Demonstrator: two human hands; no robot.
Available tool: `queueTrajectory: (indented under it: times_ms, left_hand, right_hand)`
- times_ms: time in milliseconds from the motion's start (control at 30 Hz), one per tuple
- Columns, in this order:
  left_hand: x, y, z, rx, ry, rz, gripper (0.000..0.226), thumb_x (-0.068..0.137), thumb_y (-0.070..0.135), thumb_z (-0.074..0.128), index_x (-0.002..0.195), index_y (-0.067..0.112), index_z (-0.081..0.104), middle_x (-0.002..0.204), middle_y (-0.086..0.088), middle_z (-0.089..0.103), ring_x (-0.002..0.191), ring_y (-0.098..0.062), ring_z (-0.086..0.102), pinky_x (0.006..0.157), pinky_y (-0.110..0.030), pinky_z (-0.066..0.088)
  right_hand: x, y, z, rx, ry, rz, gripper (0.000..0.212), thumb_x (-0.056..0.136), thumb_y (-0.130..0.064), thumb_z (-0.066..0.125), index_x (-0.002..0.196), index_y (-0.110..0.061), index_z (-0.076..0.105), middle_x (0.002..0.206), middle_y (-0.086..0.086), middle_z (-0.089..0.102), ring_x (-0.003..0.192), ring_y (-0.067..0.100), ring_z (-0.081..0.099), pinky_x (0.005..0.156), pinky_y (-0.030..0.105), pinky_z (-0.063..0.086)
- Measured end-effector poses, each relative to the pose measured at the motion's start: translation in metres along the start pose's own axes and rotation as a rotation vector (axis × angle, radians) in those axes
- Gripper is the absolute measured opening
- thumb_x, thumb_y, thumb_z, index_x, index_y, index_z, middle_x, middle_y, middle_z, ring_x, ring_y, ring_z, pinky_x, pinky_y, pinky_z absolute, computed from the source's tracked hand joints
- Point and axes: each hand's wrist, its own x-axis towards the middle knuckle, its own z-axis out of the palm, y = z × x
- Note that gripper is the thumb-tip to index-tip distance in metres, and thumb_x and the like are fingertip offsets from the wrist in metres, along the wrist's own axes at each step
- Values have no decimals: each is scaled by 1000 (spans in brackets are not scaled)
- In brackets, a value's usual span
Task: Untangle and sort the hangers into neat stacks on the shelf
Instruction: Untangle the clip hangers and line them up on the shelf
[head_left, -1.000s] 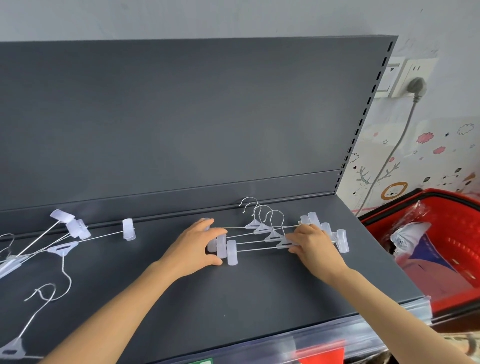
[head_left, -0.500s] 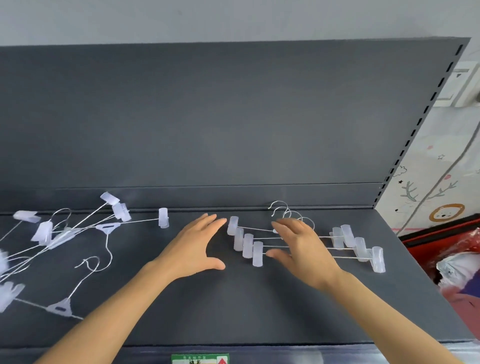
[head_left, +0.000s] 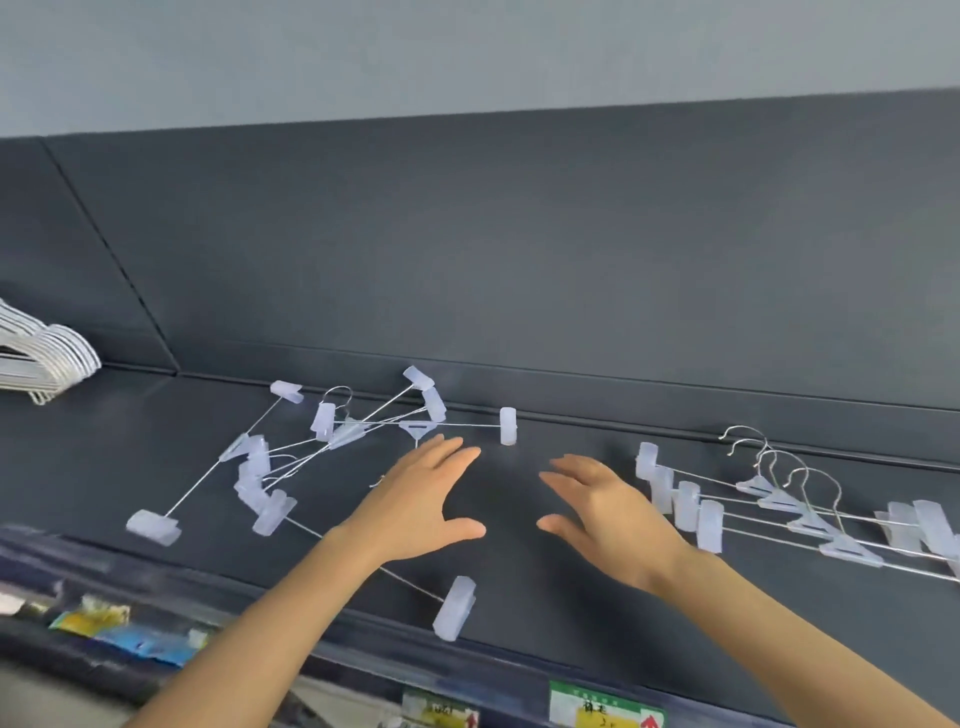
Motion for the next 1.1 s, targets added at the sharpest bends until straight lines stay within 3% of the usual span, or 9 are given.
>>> queueTrajectory:
  times_ms: [100, 400, 667, 867, 967, 1100]
  left_hand:
    - [-14, -36, -10, -4, 1, -3, 86, 83, 57, 59, 151, 29, 14, 160, 9, 7, 146, -9, -1, 118, -30, 10]
    - [-52, -149, -35, -40, 1, -3, 80, 86, 54, 57, 151, 27, 17, 158, 11, 8, 146, -9, 5, 117, -30, 14]
    - [-54, -191, -39, -92, -17, 38, 74, 89, 49, 55, 150, 27, 20, 157, 16, 12, 145, -7, 4, 114, -27, 17]
    - [-47, -193, -40, -152, -38, -6, 71, 88, 50, 56, 148, 28, 25, 155, 15, 17, 127, -10, 45, 107, -28, 32]
    - [-45, -195, -42, -144, -30, -7, 72, 88, 51, 56, 148, 29, 24, 156, 15, 17, 139, -8, 26, 109, -31, 32]
    - [-43, -198, -44, -145, -23, -16, 69, 88, 51, 57, 147, 28, 29, 154, 14, 22, 138, -7, 26, 109, -31, 33]
  right_hand:
    - [18, -26, 20, 41, -90, 28, 55, 95, -47, 42, 143, -20, 35, 153, -2, 25, 142, 14, 19, 110, 21, 23]
    - [70, -108, 57, 64, -97, 97, 53, 94, -47, 44, 141, -22, 39, 151, -2, 29, 138, 15, 28, 108, 24, 31]
    - [107, -124, 60, 75, -99, 215, 50, 96, -44, 44, 136, -14, 44, 149, 3, 33, 138, 18, 30, 107, 29, 33]
    - [148, -117, 52, 54, -136, 253, 41, 96, -38, 45, 118, -4, 49, 126, 8, 47, 117, 27, 46, 93, 42, 44]
    - [163, -117, 59, 17, -156, 238, 35, 94, -36, 50, 111, -6, 49, 114, 5, 51, 107, 28, 49, 84, 42, 46]
    - [176, -114, 70, -118, -182, 260, 39, 88, -38, 57, 119, -14, 48, 118, 5, 48, 111, 29, 43, 89, 43, 39]
